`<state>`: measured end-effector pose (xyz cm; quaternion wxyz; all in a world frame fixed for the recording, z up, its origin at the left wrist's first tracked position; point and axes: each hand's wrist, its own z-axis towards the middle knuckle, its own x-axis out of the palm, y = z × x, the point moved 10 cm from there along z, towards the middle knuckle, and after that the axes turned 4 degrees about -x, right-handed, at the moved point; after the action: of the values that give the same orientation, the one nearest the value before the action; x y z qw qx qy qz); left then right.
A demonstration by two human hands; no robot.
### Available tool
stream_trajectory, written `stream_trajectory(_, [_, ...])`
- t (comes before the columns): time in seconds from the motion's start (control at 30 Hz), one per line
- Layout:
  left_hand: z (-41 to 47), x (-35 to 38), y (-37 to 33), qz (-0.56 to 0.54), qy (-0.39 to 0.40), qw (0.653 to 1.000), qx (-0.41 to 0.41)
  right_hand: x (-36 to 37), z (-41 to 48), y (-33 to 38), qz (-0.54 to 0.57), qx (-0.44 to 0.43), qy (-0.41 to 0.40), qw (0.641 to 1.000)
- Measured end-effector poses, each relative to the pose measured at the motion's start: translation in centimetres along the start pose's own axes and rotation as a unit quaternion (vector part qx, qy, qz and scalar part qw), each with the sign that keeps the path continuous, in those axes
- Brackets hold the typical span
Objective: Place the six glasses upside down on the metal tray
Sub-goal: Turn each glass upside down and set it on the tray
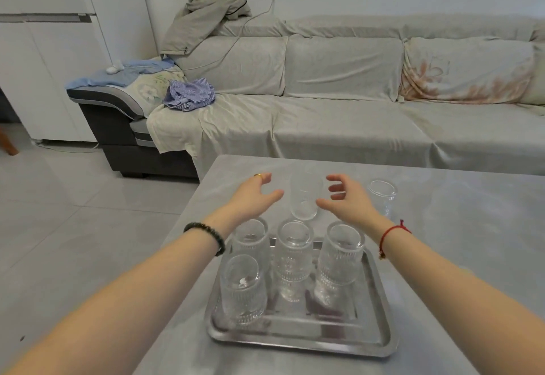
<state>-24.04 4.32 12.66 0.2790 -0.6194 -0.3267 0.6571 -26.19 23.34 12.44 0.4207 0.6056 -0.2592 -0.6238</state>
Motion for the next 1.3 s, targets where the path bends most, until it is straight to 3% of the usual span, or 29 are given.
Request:
stream_trajectory(0.1, [3.6,3.5,-0.3,-0.005,0.053,0.998,-0.040,1.1,2.5,-2.7,-0.048,0.039,0.052,0.997])
stream_trajectory(0.23, [6.9,8.0,0.6,-0.009,0.112,0.990,-0.079,3.6,5.2,-4.4,-0.087,0.023,0.106,0.990])
stream_trajectory(0.33, [8.2,9.1,1.3,0.003,0.098,0.992,-0.085,5.8,6.4,-5.3,-0.138,0.023,0.143,0.980])
stream_trajectory(0.43, [8.5,8.8,1.9,-0.033,0.069,0.993,-0.088,6.2,7.4,-5.2,-0.150,0.023,0.099,0.983])
stream_trajectory(0.57, [8.1,8.4,1.9,-0.104,0.082,0.988,-0.083,5.7,7.5,-4.8,-0.115,0.016,0.058,0.992])
stream_trajectory(0.73, [6.8,6.4,-0.2,-0.180,0.084,0.980,-0.032,3.2,6.2,-0.4,-0.093,-0.070,0.013,0.993])
stream_trajectory(1.0, [0.0,0.1,-5.9,-0.242,-0.004,0.969,0.058,-2.1,-1.6,9.7,0.068,-0.224,-0.042,0.971])
stream_trajectory(1.07, [-2.6,-1.0,-6.9,-0.249,-0.030,0.966,0.070,-2.9,-4.1,10.6,0.124,-0.225,-0.052,0.965])
stream_trajectory(1.17, [-6.6,-0.8,-6.8,-0.295,-0.046,0.954,0.018,-2.8,-6.9,9.4,0.203,-0.166,-0.058,0.963])
stream_trajectory(1.23, [-8.9,1.5,-6.0,-0.355,-0.005,0.934,-0.034,-1.7,-8.9,7.9,0.218,-0.125,-0.037,0.967])
stream_trajectory(1.3, [-11.3,4.5,-5.2,-0.444,0.055,0.891,-0.076,-0.3,-11.0,6.5,0.199,-0.107,-0.008,0.974])
